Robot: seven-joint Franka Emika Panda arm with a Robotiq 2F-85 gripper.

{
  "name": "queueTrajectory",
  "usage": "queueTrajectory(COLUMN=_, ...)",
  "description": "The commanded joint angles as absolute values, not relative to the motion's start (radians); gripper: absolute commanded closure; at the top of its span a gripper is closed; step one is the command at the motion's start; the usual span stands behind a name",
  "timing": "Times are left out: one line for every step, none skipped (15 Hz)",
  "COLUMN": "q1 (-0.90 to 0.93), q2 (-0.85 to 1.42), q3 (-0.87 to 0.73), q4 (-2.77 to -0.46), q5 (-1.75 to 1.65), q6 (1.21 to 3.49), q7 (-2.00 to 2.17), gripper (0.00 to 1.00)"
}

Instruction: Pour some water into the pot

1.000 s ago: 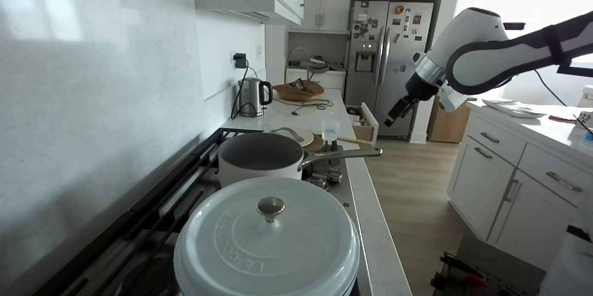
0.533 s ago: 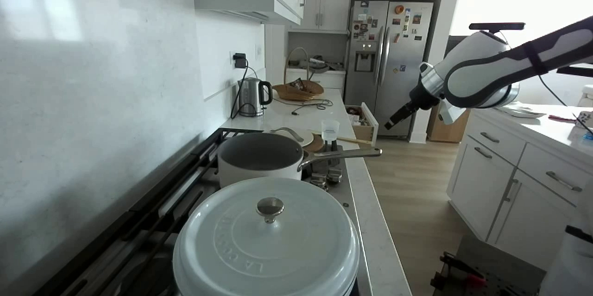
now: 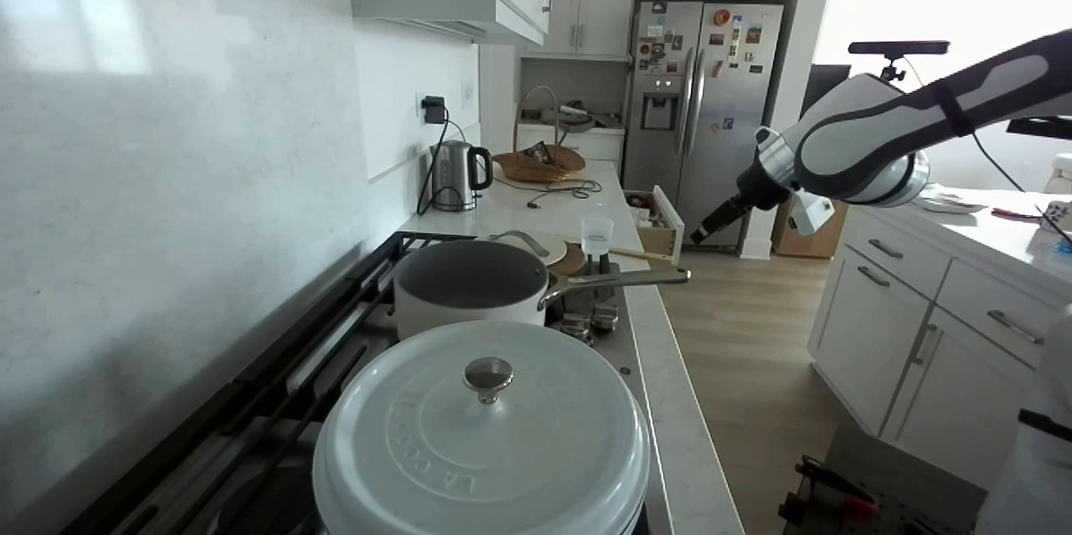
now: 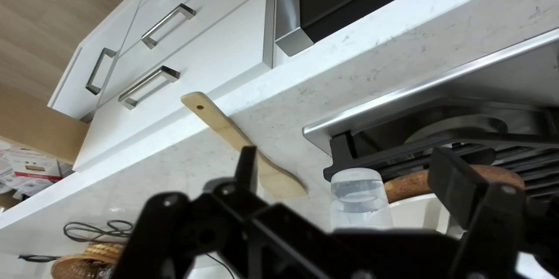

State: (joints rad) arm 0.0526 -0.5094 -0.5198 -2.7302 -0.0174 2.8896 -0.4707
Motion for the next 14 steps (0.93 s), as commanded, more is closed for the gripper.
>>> queueTrajectory(q1=0.044, q2=-0.500, q3=-0.503, q4=-2.731, q5=-0.005, q6=2.920, q7=-0.489, gripper=0.00)
queueTrajectory(q1=0.064, q2=-0.484, q3=-0.517, q4=-2.725, q5=-0.005, q6=2.961, q7=-0.511, gripper=0.00)
queueTrajectory(q1=0.081, q2=-0.475, q3=-0.532, q4=-2.712, q5=-0.005, q6=2.956, q7=-0.531, gripper=0.00)
queueTrajectory(q1=0.127, q2=-0.474, q3=-0.569, q4=-2.693, q5=0.012, q6=2.937, q7=-0.570, gripper=0.00)
queueTrajectory(q1=0.162, q2=-0.468, q3=-0.598, q4=-2.683, q5=0.019, q6=2.944, q7=-0.608, gripper=0.00)
queueTrajectory(q1=0.217, q2=-0.467, q3=-0.649, q4=-2.658, q5=0.036, q6=2.912, q7=-0.655, gripper=0.00)
queueTrajectory(q1=0.286, q2=-0.471, q3=-0.719, q4=-2.636, q5=0.045, q6=2.881, q7=-0.704, gripper=0.00)
queueTrajectory(q1=0.339, q2=-0.471, q3=-0.771, q4=-2.616, q5=0.064, q6=2.860, q7=-0.743, gripper=0.00)
queueTrajectory(q1=0.401, q2=-0.475, q3=-0.838, q4=-2.597, q5=0.081, q6=2.842, q7=-0.796, gripper=0.00)
queueTrajectory(q1=0.460, q2=-0.483, q3=-0.903, q4=-2.575, q5=0.095, q6=2.814, q7=-0.847, gripper=0.00)
queueTrajectory(q1=0.494, q2=-0.484, q3=-0.940, q4=-2.552, q5=0.131, q6=2.788, q7=-0.911, gripper=0.00)
queueTrajectory(q1=0.542, q2=-0.485, q3=-0.995, q4=-2.529, q5=0.154, q6=2.765, q7=-0.961, gripper=0.00)
queueTrajectory(q1=0.578, q2=-0.480, q3=-1.039, q4=-2.507, q5=0.175, q6=2.746, q7=-1.012, gripper=0.00)
queueTrajectory(q1=0.614, q2=-0.477, q3=-1.081, q4=-2.485, q5=0.193, q6=2.719, q7=-1.061, gripper=0.00)
